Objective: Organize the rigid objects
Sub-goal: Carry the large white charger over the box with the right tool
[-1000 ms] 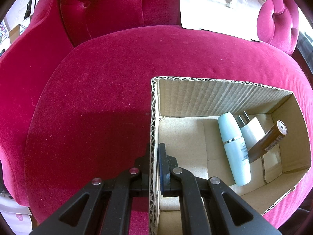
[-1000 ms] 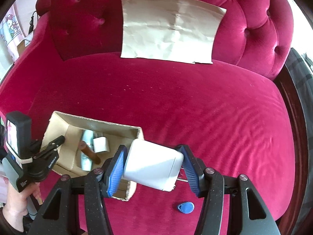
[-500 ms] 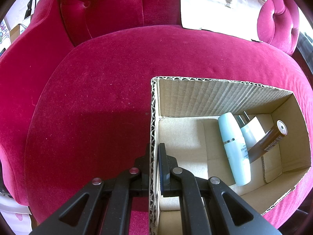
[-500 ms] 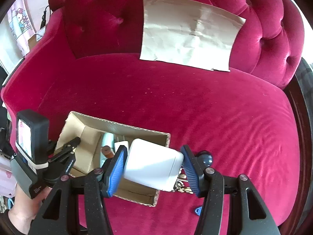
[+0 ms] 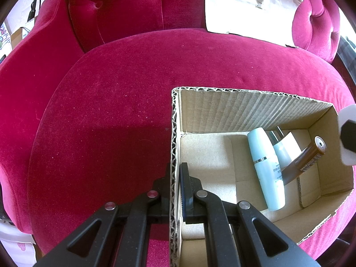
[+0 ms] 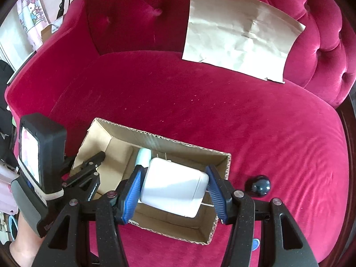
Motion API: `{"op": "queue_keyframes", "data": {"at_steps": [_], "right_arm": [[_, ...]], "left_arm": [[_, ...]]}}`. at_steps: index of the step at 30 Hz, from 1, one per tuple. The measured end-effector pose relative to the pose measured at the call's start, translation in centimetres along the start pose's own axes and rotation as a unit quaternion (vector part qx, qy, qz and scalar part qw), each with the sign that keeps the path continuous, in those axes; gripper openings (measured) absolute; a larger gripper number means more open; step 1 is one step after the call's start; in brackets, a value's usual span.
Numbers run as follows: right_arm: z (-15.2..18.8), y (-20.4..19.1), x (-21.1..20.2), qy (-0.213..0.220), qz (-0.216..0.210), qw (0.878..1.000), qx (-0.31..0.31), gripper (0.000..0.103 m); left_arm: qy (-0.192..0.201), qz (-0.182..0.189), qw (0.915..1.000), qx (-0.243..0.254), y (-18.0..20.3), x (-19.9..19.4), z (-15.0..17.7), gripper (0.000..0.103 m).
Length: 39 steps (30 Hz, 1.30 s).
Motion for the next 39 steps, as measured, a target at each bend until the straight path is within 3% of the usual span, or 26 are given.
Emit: {"op": "queue_keyframes", "data": {"at_steps": [39], "right_arm": [[-0.7, -3.0, 5.4, -0.025, -0.047, 0.999, 0.01, 0.06]], "left_arm": [[-0.001, 0.004, 1.0, -0.003, -0.2, 0.0, 0.0, 0.005]]}}
Point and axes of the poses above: each gripper's, at about its wrist camera, not at the fingertips, and x roughly the way its jaws point, y to its right, z to its underside, the point moved 8 cm from there along x, roughly the way its jaws point, and after that the axes turned 13 degrees about -x, right-handed, at the moved point
